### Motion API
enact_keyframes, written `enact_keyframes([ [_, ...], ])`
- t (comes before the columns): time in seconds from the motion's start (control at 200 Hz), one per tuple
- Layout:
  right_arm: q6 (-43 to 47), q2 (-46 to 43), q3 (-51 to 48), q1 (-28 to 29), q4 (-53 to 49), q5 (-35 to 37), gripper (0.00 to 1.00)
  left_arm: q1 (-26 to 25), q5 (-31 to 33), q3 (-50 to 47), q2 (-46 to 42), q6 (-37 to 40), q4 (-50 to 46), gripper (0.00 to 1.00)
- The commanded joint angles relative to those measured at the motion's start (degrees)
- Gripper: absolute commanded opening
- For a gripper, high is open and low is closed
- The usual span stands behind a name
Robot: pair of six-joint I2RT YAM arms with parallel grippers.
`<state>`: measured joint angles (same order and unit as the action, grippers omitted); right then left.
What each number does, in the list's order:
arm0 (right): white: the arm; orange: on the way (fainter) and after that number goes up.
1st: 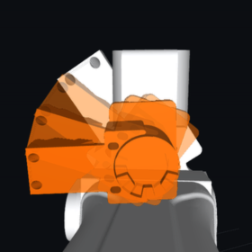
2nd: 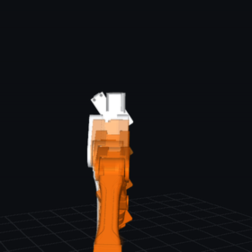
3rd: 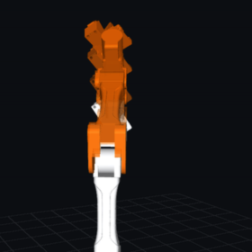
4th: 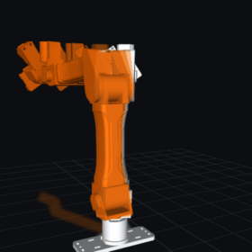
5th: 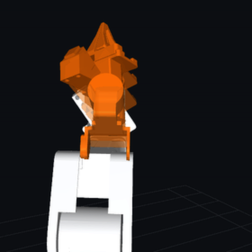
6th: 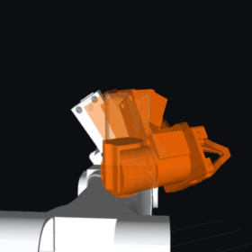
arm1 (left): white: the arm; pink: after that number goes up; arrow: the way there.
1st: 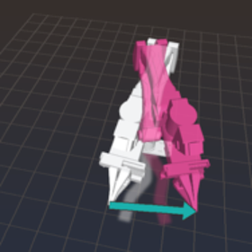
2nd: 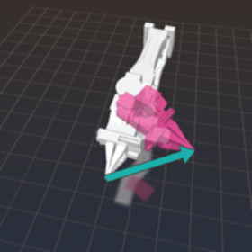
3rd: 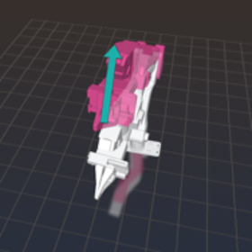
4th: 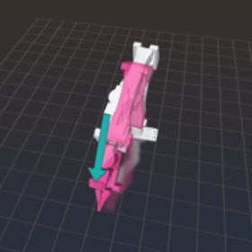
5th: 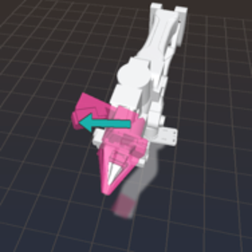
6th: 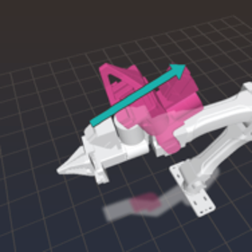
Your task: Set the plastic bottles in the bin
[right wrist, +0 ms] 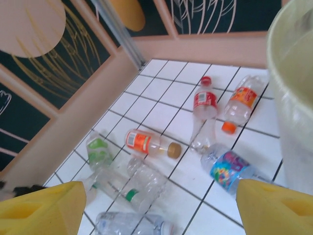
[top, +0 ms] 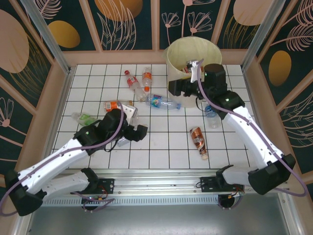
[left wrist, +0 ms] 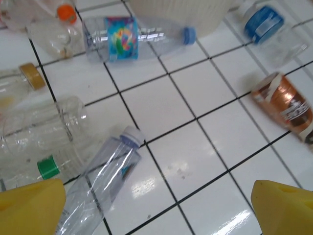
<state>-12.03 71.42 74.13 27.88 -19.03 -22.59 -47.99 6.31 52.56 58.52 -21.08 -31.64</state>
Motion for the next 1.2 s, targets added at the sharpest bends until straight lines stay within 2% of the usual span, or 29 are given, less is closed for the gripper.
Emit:
enact_keyframes([
  [0.0, -1.29, -4.00, -4.19, 1.50, 3.79, -0.34, 0.81, 0.09, 0.38, 2.78, 4.35, -1.13, -5.12, 0.97],
  [0.19, -3.94, -10.37, -11.74, 1.92, 6.90, -1.10, 0.81, 0.13, 4.46, 5.17, 14.42, -6.61, -6.51, 0.97],
  [0.3, -3.97, -12.76, -14.00, 1.92, 6.31, -1.08, 0.81, 0.30, 8.28, 5.12, 19.09, -6.78, -6.97, 0.97],
  [0.555, -2.49, -17.25, -17.16, 1.83, 2.03, 1.41, 0.81, 1.39, 11.49, 5.71, 29.65, -9.15, -7.24, 0.96],
  [0.711, -2.65, -18.62, -18.10, 1.83, 1.45, 1.08, 0.81, 2.08, 13.77, 5.72, 33.24, -9.42, -7.13, 0.96],
  [0.926, -3.26, -18.72, -19.22, 1.83, 2.01, 0.75, 0.81, 2.77, 12.42, 4.69, 35.79, -8.93, -7.30, 0.94],
  [1.196, -3.61, -18.68, -19.42, 1.83, 1.89, 1.65, 0.81, 2.72, 8.42, 3.52, 36.40, -8.98, -5.84, 0.84],
])
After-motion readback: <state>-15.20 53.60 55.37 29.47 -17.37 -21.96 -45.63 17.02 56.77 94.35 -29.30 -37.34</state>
